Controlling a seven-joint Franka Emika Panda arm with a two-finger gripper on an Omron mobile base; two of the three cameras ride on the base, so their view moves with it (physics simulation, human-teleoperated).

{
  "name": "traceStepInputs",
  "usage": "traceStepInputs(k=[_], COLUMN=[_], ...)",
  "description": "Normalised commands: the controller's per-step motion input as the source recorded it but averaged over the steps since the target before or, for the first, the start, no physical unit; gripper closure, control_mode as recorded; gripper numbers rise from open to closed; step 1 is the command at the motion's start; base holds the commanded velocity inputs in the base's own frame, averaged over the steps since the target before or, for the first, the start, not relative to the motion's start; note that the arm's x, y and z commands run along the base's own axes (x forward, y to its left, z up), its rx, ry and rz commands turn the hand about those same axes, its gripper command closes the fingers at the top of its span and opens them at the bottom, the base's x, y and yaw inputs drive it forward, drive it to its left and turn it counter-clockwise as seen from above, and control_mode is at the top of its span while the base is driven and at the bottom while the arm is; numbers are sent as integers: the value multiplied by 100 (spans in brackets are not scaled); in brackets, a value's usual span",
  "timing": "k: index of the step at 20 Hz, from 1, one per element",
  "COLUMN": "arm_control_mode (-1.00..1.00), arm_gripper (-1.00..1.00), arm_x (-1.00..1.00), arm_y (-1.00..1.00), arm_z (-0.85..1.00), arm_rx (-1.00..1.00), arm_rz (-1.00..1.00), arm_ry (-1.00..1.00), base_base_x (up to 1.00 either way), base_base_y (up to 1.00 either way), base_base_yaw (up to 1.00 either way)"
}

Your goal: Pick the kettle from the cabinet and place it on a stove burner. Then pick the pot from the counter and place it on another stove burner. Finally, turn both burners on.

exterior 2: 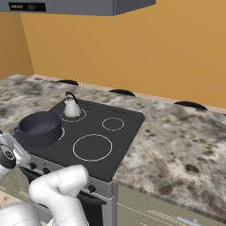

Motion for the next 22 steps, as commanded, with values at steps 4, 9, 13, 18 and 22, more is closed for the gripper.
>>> traceStepInputs(k=[4, 9, 13, 18, 22], arm_control_mode=[-100, -100, -100, -100, -100], arm_gripper=[-100, -100, -100, -100, -100], arm_x=[-25, -21, -19, -4, 0], arm_y=[23, 9, 4, 13, 13], arm_z=[0, -8, -14, -23, -27], arm_rx=[-4, -5, -2, -3, -4], arm_rz=[0, 0, 0, 0, 0], arm_ry=[0, 0, 0, -1, -3], base_base_x=[0, 0, 0, 0, 0], base_base_y=[0, 0, 0, 0, 0], base_base_yaw=[0, 0, 0, 0, 0])
